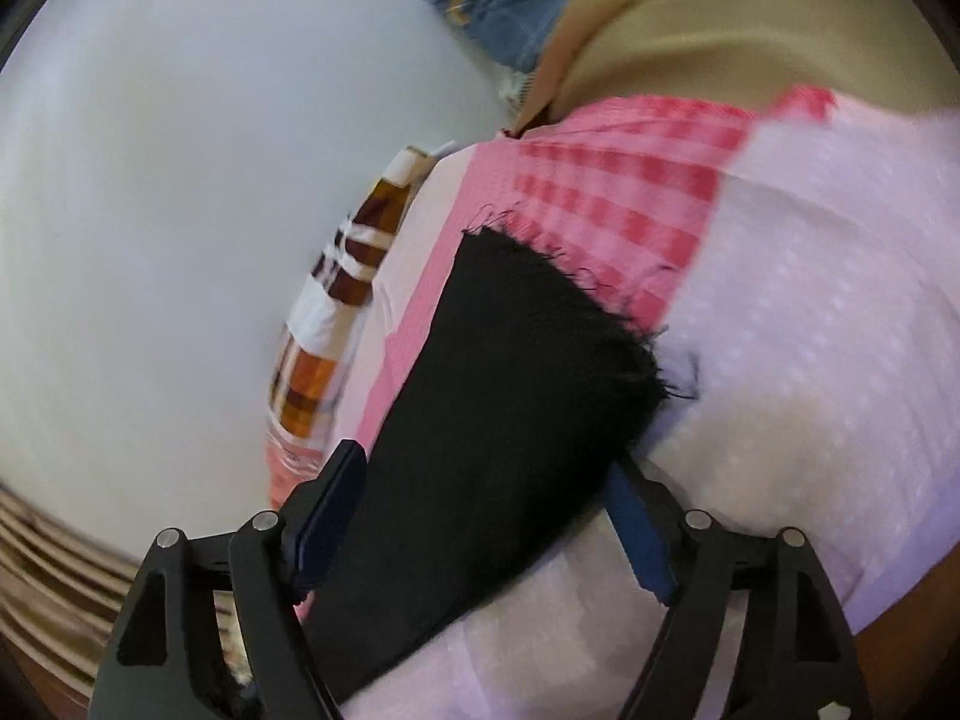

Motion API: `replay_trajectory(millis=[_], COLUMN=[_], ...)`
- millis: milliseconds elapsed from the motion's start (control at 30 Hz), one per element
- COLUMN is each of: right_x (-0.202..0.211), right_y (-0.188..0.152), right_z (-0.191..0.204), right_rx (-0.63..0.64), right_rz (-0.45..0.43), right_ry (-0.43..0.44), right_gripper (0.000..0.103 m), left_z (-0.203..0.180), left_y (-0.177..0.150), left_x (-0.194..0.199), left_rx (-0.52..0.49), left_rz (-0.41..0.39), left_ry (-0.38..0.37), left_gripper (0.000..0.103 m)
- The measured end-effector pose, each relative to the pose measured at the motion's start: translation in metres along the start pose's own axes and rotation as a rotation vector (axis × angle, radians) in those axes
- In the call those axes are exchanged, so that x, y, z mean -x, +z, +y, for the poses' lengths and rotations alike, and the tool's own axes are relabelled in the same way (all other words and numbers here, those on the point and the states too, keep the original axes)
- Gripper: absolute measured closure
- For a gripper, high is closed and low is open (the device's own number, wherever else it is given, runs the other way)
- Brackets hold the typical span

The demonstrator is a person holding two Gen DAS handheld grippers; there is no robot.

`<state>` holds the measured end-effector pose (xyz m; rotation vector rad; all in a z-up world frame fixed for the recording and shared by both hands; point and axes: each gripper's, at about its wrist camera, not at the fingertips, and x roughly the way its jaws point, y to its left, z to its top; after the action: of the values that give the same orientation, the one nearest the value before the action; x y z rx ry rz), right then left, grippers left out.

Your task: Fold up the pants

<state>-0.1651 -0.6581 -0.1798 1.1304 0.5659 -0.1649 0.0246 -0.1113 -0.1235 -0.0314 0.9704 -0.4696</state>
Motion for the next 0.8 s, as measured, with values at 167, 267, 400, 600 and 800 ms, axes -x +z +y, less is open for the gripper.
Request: replay_trajectory(millis=[167,267,400,600,800], right_x=[-0.008,-0.006,-0.005,-0.009,-0.027], right_y=[0.003,0.004,0.002,0.006,0.006], right_z=[0.005,0.002,-0.001,0.0,-0.002], right_rx=[0.048,0.049,0.032,-0.012,-0.049], right_rz=[0.032,0.028,0.013,-0.019,0.016], right_ry=[-0.051,-0.062,-0.074,-0.018,-0.074], right_gripper=[0.095,0.095,0.061,0.055,0.092], left_z=[-0.011,-0.019,-0.025,-0.027,-0.031], left_y=[-0.001,0.0,0.001,0.002,0.002], left_x=[0.0,0.002,0.002,-0.001,-0.005], left_rx=[-0.047,-0.092,-0.13,-0.151,-0.184], left_rz=[-0.007,-0.035,-0.06,-0.051,-0.038], left_ry=[0.008,0.061,0.116,0.181,0.23], left_gripper=[0.02,0.02,0.019,0.019,0.017])
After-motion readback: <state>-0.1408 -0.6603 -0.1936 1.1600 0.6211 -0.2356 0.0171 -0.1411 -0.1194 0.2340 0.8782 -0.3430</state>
